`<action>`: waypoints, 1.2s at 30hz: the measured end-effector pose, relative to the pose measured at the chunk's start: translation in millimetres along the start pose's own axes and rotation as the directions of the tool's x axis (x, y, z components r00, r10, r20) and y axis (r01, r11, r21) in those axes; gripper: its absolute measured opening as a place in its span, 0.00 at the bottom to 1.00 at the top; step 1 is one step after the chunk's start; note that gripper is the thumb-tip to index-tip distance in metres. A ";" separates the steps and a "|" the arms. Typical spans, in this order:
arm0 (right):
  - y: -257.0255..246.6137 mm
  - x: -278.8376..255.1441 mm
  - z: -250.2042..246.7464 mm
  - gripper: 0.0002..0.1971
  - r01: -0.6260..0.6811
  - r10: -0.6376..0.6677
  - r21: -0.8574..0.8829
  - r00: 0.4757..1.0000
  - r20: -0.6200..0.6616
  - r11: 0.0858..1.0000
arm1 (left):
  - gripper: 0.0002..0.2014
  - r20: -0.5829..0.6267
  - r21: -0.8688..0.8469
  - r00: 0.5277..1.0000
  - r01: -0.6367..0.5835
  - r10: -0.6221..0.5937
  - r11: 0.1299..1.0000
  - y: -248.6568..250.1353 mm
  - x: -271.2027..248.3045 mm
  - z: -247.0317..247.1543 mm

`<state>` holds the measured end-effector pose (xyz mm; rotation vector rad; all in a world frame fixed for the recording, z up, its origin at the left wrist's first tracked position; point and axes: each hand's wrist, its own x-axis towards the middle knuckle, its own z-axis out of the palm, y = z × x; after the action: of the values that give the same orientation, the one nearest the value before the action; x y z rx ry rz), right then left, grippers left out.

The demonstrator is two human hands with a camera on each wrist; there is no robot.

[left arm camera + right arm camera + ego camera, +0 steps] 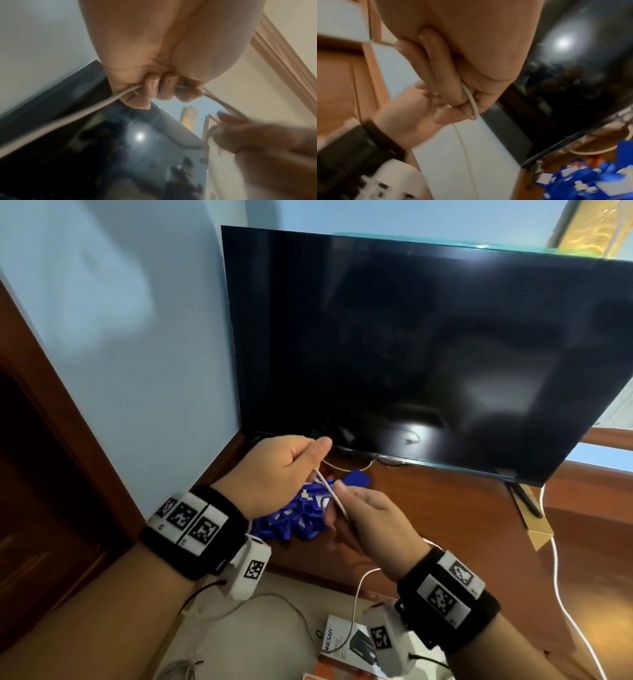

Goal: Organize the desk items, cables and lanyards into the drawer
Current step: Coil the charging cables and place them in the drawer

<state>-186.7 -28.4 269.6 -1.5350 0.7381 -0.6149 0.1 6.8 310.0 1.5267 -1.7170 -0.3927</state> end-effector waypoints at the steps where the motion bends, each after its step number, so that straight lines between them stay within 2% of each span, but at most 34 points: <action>1: -6.8 -2.1 2.3 0.29 0.025 -0.026 0.078 1.000 0.010 0.997 | 0.28 -0.017 -0.023 1.000 0.021 -0.021 1.000 -3.1 5.6 3.3; 3: -25.5 -6.3 3.6 0.30 0.089 -0.089 0.218 0.996 -0.010 0.972 | 0.30 -0.025 -0.093 0.996 0.078 -0.080 0.993 -8.1 11.9 13.9; 5: -46.2 -8.7 2.1 0.24 0.169 -0.159 0.374 0.986 -0.058 0.912 | 0.31 -0.001 -0.210 0.988 0.148 -0.152 0.966 -13.8 9.9 29.1; 7: -62.7 -8.4 -4.1 0.19 0.269 -0.239 0.495 0.963 -0.124 0.826 | 0.33 0.062 -0.279 0.980 0.198 -0.188 0.940 -20.4 2.1 46.2; 9: -71.2 -4.2 -17.5 0.17 0.377 -0.290 0.518 0.926 -0.243 0.768 | 0.32 0.153 -0.284 0.969 0.233 -0.195 0.930 -20.8 -8.3 60.8; 11: -73.3 1.2 -35.4 0.17 0.466 -0.331 0.369 0.867 -0.373 0.804 | 0.29 0.230 -0.237 0.960 0.214 -0.160 0.948 -16.1 -20.0 68.2; 13: -66.6 6.8 -55.3 0.15 0.471 -0.424 -0.002 0.794 -0.436 0.882 | 0.26 0.286 -0.191 0.953 0.161 -0.102 0.968 -10.5 -28.7 68.1; 14: -60.8 8.7 -64.0 0.14 0.417 -0.473 -0.225 0.776 -0.417 0.881 | 0.26 0.307 -0.183 0.948 0.142 -0.080 0.973 -6.2 -31.3 64.5; 15: -53.2 10.8 -71.4 0.14 0.342 -0.500 -0.418 0.784 -0.368 0.842 | 0.26 0.316 -0.180 0.946 0.130 -0.068 0.975 -1.5 -31.2 59.5; 17: -32.7 14.9 -80.0 0.14 0.206 -0.475 -0.673 0.846 -0.242 0.710 | 0.26 0.280 -0.169 0.959 0.086 -0.036 0.982 6.3 -25.4 46.5; 18: -23.1 15.5 -78.6 0.15 0.149 -0.413 -0.724 0.888 -0.201 0.673 | 0.27 0.240 -0.149 0.970 0.059 -0.022 0.987 9.4 -19.8 39.9; 19: -16.2 13.9 -73.9 0.15 0.098 -0.324 -0.726 0.929 -0.179 0.681 | 0.28 0.197 -0.132 0.980 0.035 -0.008 0.991 12.5 -13.3 33.2; 20: -12.0 10.8 -67.5 0.16 0.057 -0.232 -0.687 0.959 -0.165 0.725 | 0.29 0.152 -0.122 0.988 0.012 0.006 0.992 14.6 -6.5 27.1; 22: -11.8 2.5 -52.8 0.18 0.018 -0.104 -0.503 0.984 -0.144 0.864 | 0.29 0.069 -0.109 0.998 -0.002 0.009 0.994 17.1 7.3 17.2; 24: -20.7 -6.3 -39.2 0.23 0.033 -0.060 -0.242 0.993 -0.105 0.970 | 0.31 0.011 -0.084 1.000 0.011 -0.010 0.996 15.4 19.7 12.9; 26: -31.8 -12.2 -27.8 0.28 0.064 -0.064 0.004 0.997 -0.046 0.998 | 0.32 0.000 -0.068 1.000 0.028 -0.028 0.997 12.1 28.4 16.0; 28: -40.0 -14.8 -19.1 0.25 0.099 -0.101 0.215 0.995 -0.004 0.972 | 0.33 0.035 -0.109 0.997 0.071 -0.068 0.992 2.5 32.7 26.9; 30: -46.9 -14.6 -14.7 0.21 0.158 -0.162 0.346 0.987 -0.017 0.925 | 0.37 0.099 -0.208 0.988 0.140 -0.122 0.968 -7.2 30.5 40.5; 32: -54.3 -13.5 -17.8 0.19 0.229 -0.214 0.421 0.973 -0.083 0.878 | 0.36 0.144 -0.274 0.973 0.213 -0.179 0.938 -17.2 24.2 54.1; 36: -70.4 -12.3 -40.6 0.20 0.338 -0.226 0.542 0.938 -0.264 0.770 | 0.31 0.235 -0.257 0.946 0.281 -0.222 0.925 -30.9 1.3 76.3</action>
<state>-218.3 -43.3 344.0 -1.0207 0.3888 -1.1135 -33.5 -21.6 240.3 1.5333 -1.5309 -0.9208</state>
